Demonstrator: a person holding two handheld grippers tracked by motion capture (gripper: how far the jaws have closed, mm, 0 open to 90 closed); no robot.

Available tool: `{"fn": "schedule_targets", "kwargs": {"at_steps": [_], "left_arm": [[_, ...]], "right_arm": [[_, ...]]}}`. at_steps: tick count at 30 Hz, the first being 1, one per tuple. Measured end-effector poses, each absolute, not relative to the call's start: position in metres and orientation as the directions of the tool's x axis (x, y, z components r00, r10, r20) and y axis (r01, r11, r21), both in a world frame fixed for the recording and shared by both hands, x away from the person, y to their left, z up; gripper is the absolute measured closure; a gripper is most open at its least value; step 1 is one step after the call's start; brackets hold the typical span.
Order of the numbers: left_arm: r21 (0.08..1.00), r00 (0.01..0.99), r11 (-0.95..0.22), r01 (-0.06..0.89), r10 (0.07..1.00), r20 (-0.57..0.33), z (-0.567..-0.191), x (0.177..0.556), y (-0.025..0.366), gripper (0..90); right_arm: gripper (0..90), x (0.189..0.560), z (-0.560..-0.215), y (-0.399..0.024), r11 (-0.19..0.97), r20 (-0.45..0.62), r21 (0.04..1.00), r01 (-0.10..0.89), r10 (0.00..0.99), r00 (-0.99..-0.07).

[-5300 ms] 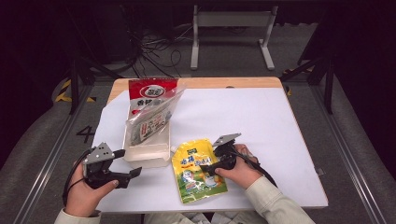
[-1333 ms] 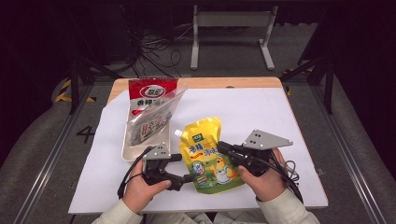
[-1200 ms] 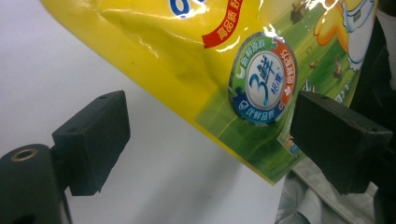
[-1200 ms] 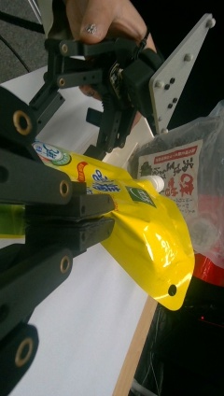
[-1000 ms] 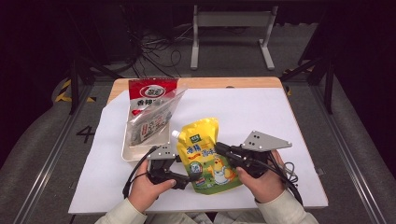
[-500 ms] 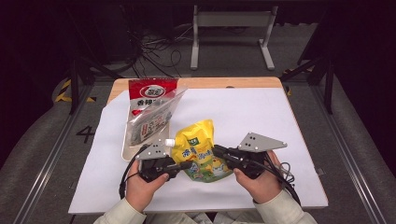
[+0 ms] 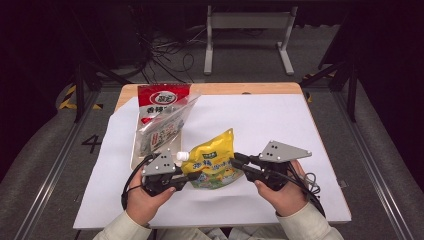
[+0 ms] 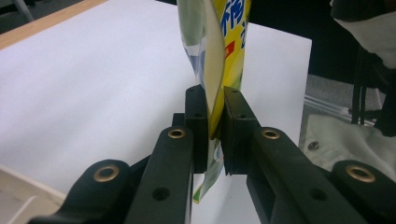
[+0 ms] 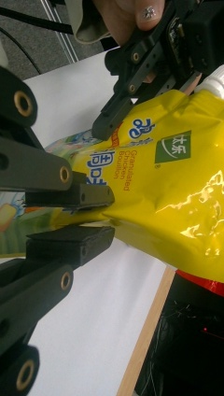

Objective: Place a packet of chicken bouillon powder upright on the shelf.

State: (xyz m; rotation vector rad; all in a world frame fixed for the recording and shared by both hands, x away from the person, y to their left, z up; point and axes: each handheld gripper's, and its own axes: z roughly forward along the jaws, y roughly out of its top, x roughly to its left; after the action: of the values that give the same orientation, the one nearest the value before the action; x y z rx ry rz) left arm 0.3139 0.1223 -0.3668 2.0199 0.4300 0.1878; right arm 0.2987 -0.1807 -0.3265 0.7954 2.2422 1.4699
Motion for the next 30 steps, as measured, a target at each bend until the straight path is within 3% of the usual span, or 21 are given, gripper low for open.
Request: {"fn": "schedule_targets", "kwargs": {"at_steps": [9, 30], "left_arm": [[0.867, 0.94, -0.464, 0.181, 0.342, -0.013, -0.347, 0.314, 0.134, 82.8], [0.833, 0.952, -0.539, 0.129, 0.302, 0.048, -0.312, 0.311, 0.167, 82.9]], "right_arm": [[67.2, 0.3, -0.324, -0.192, 0.3, 0.028, 0.915, 0.269, 0.619, -0.785], [65.7, 0.306, -0.327, -0.222, 0.272, 0.06, 0.908, 0.318, 0.667, -0.743]]}}
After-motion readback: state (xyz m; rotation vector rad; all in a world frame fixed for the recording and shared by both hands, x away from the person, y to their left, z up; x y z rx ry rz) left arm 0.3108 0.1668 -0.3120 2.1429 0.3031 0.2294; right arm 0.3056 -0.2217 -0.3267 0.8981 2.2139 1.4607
